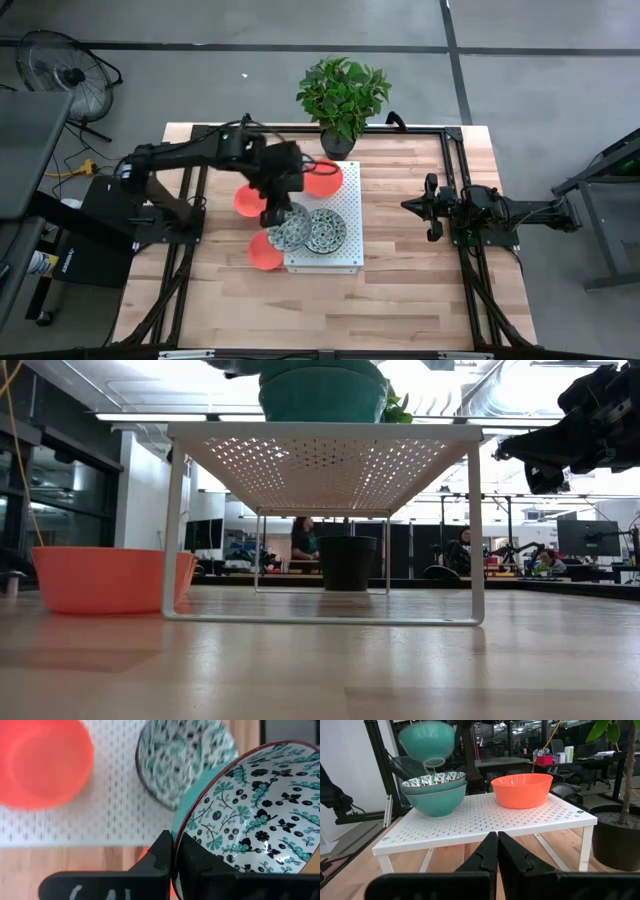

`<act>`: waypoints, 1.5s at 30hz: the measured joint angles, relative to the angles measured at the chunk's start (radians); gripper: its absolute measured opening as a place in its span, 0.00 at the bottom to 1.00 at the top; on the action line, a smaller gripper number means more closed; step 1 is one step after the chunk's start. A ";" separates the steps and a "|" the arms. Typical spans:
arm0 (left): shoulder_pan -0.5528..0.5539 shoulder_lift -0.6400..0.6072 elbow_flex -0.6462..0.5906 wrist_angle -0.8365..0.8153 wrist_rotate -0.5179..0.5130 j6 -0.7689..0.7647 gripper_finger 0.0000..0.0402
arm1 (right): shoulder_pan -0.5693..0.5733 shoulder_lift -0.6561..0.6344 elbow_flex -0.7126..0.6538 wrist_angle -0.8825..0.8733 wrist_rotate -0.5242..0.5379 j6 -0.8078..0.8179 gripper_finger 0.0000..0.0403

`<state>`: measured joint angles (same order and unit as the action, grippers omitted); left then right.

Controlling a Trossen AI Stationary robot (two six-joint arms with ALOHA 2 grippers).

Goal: Pick & Place Mini bowls
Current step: Stack the green white bowl on top of the green white bowl on the shelf

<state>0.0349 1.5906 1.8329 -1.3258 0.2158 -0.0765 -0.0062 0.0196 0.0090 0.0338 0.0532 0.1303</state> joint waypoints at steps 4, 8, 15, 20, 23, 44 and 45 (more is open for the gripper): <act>0.040 0.103 0.136 -0.088 0.035 0.050 0.01 | 0.000 0.000 0.000 0.000 0.000 0.000 0.00; 0.066 0.204 0.272 -0.149 0.046 0.089 0.01 | 0.000 0.000 0.000 0.000 0.000 0.000 0.00; 0.085 0.339 0.453 -0.243 0.079 0.144 0.01 | 0.000 0.000 0.000 0.000 0.000 0.000 0.00; 0.092 0.378 0.484 -0.244 0.097 0.151 0.01 | 0.000 0.000 0.000 0.000 0.000 0.000 0.00; 0.093 0.373 0.486 -0.230 0.099 0.154 0.01 | 0.000 0.000 0.000 0.000 0.000 0.000 0.00; 0.090 0.449 0.484 -0.176 0.121 0.185 0.01 | 0.000 0.000 0.000 0.000 0.000 0.000 0.00; 0.090 0.453 0.484 -0.185 0.123 0.191 0.01 | 0.000 0.000 0.000 0.000 0.000 0.000 0.00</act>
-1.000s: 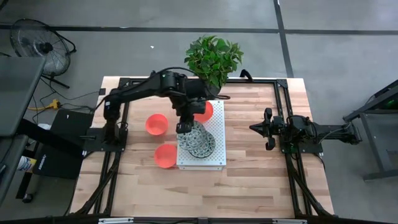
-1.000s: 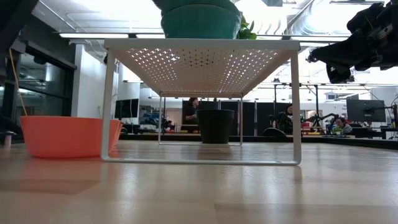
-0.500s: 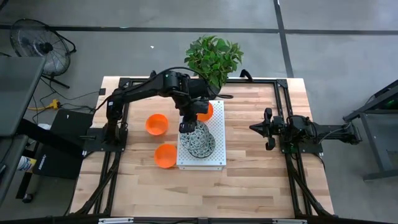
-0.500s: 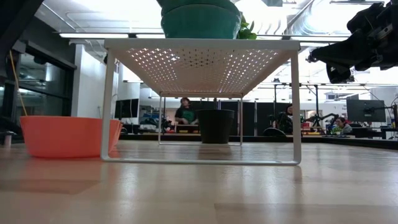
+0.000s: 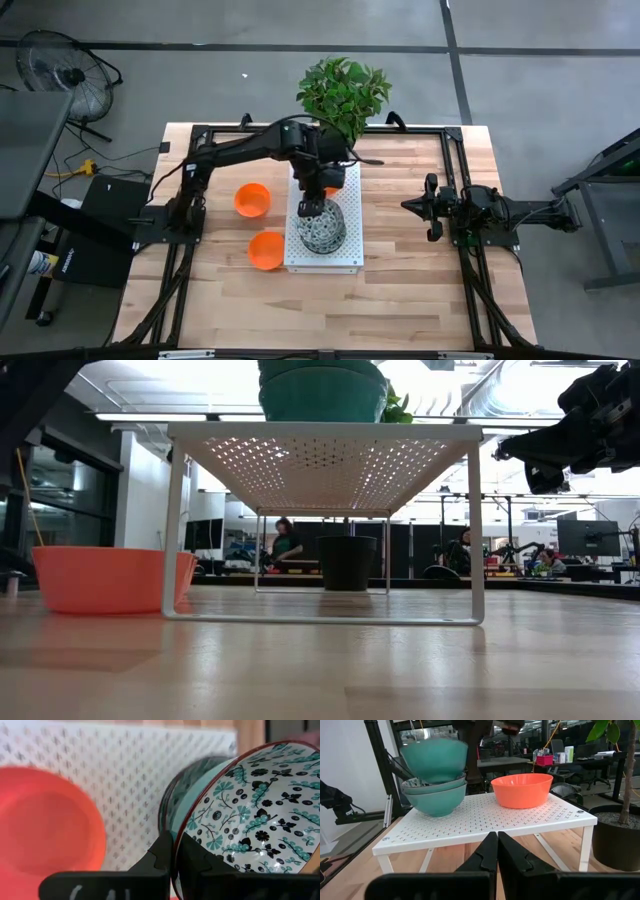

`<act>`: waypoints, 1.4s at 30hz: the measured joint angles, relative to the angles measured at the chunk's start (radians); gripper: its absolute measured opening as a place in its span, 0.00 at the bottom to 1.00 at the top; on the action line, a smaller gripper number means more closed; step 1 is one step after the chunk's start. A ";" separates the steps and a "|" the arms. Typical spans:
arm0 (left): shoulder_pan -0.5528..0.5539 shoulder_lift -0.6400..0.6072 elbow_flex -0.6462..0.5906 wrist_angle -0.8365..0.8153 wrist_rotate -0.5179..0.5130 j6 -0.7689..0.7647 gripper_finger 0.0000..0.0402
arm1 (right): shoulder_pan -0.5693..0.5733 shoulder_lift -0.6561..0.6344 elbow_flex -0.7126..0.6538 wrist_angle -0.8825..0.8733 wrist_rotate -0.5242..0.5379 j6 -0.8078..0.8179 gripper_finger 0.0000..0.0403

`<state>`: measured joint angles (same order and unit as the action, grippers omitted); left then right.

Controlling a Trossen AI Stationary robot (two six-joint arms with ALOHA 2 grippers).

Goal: Pick & Place Mini bowls
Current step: Stack the green white bowl on top of the green white bowl on the shelf

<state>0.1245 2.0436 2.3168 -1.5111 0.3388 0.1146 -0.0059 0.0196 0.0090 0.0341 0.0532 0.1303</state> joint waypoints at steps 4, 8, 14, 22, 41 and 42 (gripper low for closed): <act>-0.001 -0.002 0.000 -0.021 -0.004 0.020 0.01 | 0.000 0.000 0.000 0.000 0.000 0.000 0.00; 0.000 -0.001 0.000 -0.025 -0.018 0.020 0.01 | 0.000 0.000 0.000 0.000 0.000 0.000 0.00; -0.001 -0.001 0.000 -0.025 -0.031 0.027 0.01 | 0.000 0.000 0.000 0.000 0.000 0.000 0.00; -0.006 0.017 0.000 -0.022 0.005 0.036 0.01 | 0.000 0.000 0.000 0.000 0.000 0.000 0.00; -0.021 0.022 0.000 0.000 0.010 0.038 0.02 | 0.000 0.001 0.000 0.000 0.000 0.000 0.00; -0.021 0.022 0.000 0.000 0.010 0.038 0.03 | 0.000 0.001 0.000 0.000 0.000 0.000 0.00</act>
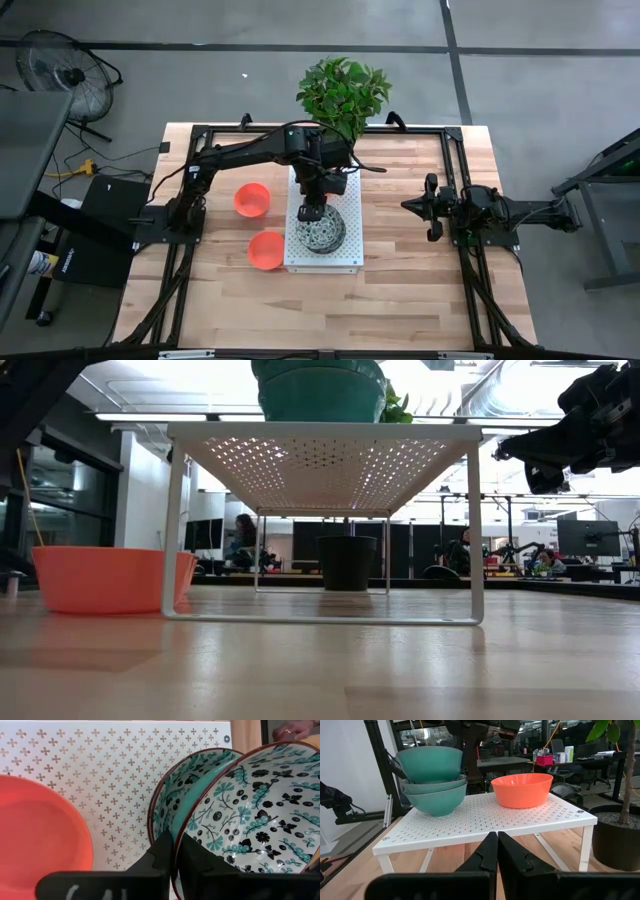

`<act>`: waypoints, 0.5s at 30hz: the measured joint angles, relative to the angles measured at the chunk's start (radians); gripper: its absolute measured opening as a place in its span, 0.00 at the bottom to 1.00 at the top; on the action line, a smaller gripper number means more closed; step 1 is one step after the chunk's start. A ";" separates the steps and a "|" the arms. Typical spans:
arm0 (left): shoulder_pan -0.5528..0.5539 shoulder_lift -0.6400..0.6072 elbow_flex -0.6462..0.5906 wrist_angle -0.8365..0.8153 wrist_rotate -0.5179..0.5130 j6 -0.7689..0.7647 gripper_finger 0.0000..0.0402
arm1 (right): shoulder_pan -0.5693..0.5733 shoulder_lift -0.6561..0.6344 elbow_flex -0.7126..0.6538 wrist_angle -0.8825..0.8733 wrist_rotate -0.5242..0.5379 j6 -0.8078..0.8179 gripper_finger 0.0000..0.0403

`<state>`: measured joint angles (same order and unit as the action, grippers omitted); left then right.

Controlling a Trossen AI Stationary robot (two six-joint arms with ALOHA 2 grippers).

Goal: Pick & Place Mini bowls
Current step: Stack the green white bowl on top of the green white bowl on the shelf

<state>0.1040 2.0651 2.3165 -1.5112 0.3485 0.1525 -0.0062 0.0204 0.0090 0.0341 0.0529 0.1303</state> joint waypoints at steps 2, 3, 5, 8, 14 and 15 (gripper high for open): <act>0.000 0.000 0.000 0.000 0.000 0.000 0.04 | 0.000 0.000 0.000 0.000 0.000 0.000 0.00; 0.000 0.000 0.000 0.000 0.000 0.000 0.04 | 0.000 0.000 0.000 0.000 0.000 0.000 0.00; 0.000 0.000 0.000 0.002 0.000 0.000 0.04 | 0.000 0.000 0.000 0.000 0.000 0.000 0.00; 0.000 0.000 0.000 0.009 0.000 0.000 0.05 | 0.000 0.000 0.000 0.000 0.000 0.000 0.00; 0.000 0.000 0.000 0.023 0.000 0.000 0.05 | 0.000 0.000 0.000 0.000 0.000 0.000 0.00; 0.000 0.000 0.000 0.022 0.000 0.000 0.05 | 0.000 0.000 0.000 0.000 0.000 0.000 0.00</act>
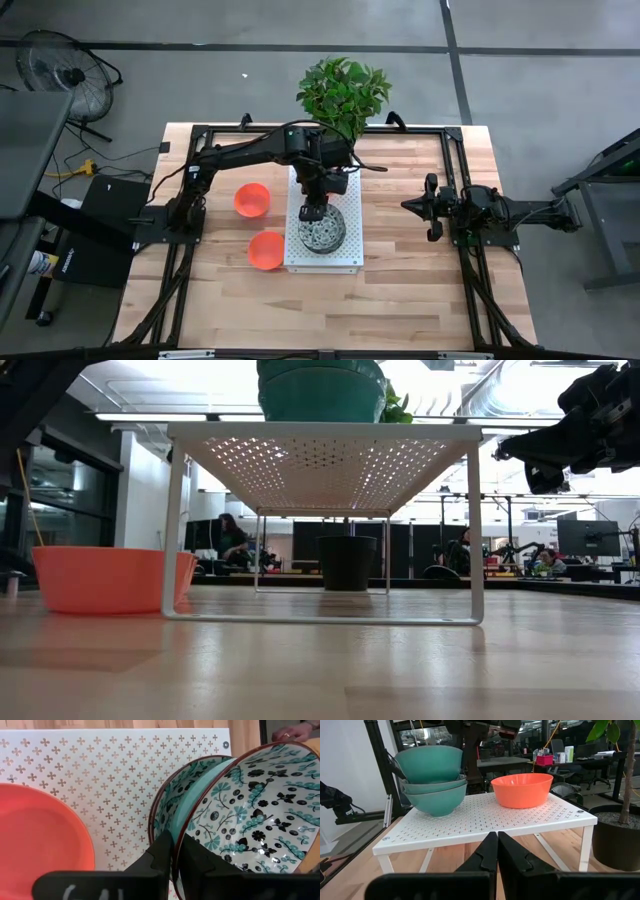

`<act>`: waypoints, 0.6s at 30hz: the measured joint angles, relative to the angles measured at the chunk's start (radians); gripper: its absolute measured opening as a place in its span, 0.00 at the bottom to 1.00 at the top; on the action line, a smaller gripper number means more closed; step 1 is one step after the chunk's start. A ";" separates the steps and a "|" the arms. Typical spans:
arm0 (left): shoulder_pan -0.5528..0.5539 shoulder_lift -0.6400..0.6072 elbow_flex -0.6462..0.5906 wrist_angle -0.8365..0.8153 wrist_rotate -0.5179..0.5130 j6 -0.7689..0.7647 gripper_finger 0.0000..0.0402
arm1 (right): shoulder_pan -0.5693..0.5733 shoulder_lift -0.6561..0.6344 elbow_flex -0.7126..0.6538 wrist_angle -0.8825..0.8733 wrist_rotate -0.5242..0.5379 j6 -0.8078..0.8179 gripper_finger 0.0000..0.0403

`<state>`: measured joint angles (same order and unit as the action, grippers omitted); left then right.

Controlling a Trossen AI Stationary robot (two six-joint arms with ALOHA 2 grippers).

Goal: Pick & Place Mini bowls
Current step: Stack the green white bowl on top of the green white bowl on the shelf

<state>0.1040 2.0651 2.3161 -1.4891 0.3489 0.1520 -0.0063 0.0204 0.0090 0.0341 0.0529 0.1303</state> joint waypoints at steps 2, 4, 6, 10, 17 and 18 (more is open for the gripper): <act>0.000 0.000 0.000 0.000 0.000 0.000 0.06 | 0.000 0.000 0.000 0.000 0.000 0.000 0.00; 0.000 0.000 0.000 -0.001 0.001 0.000 0.06 | 0.000 0.000 0.000 0.000 0.000 0.000 0.00; 0.000 0.000 0.000 -0.002 0.000 0.000 0.06 | 0.000 0.000 0.000 0.000 0.000 0.000 0.00; 0.000 0.000 0.000 -0.008 0.004 0.000 0.06 | 0.000 0.000 0.000 0.000 0.000 0.000 0.00; 0.000 0.000 0.000 -0.031 0.027 0.005 0.06 | 0.000 0.000 0.000 0.000 0.000 0.000 0.00; 0.000 0.000 0.000 -0.029 0.027 0.008 0.06 | 0.000 0.000 0.000 0.000 0.000 0.000 0.00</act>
<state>0.1043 2.0651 2.3161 -1.5181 0.3756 0.1596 -0.0059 0.0204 0.0090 0.0341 0.0532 0.1303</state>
